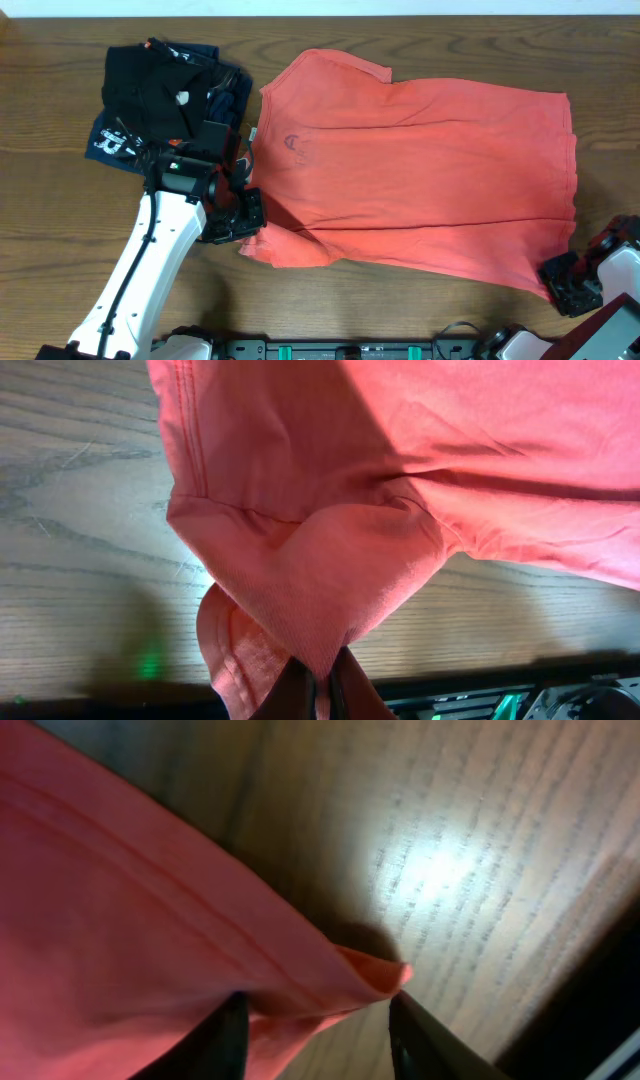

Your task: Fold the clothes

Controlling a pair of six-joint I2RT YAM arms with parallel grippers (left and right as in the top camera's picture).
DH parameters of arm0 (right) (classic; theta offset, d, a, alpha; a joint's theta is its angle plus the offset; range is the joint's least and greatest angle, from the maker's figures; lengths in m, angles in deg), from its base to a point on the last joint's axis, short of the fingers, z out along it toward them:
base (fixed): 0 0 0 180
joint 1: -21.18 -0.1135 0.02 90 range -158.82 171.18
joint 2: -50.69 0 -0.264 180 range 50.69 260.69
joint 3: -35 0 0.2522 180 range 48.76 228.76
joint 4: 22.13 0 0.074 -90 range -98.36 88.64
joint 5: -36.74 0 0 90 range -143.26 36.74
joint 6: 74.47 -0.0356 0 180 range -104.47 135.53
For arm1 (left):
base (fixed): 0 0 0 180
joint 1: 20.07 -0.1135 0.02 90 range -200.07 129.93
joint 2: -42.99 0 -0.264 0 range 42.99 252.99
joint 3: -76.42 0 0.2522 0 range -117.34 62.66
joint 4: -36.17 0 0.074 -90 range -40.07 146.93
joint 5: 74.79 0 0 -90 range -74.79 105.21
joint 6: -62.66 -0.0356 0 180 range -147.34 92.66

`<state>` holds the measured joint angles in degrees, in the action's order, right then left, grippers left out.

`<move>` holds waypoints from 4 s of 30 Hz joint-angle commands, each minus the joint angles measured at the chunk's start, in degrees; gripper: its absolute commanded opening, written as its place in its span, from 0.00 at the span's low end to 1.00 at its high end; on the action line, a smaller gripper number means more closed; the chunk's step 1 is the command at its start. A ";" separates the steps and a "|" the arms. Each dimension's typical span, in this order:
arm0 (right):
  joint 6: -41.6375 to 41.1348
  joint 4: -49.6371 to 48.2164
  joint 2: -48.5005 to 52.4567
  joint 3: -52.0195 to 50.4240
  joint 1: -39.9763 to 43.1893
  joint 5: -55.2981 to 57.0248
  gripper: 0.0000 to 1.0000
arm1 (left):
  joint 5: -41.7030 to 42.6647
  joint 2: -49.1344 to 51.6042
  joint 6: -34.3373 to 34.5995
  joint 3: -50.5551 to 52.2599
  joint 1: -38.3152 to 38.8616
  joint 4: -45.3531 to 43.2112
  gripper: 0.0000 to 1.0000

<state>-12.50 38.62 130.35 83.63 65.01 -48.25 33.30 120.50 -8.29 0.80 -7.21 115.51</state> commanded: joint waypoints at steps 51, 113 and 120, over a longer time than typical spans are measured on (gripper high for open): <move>-1.29 -12.57 6.23 22.97 -5.51 -21.00 0.01 | -6.45 2.75 -17.11 -10.49 0.09 -20.24 0.06; 2.78 -16.11 10.97 10.03 -3.54 -16.00 0.01 | -17.40 15.98 -18.01 7.58 0.07 -26.84 0.06; 5.68 -1.73 10.25 19.89 -1.70 -9.35 0.04 | -19.80 15.47 -17.22 6.95 -1.44 -25.27 0.06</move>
<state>-8.78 34.75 141.73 99.96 62.57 -63.09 16.12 136.06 -25.87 8.10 -7.56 89.46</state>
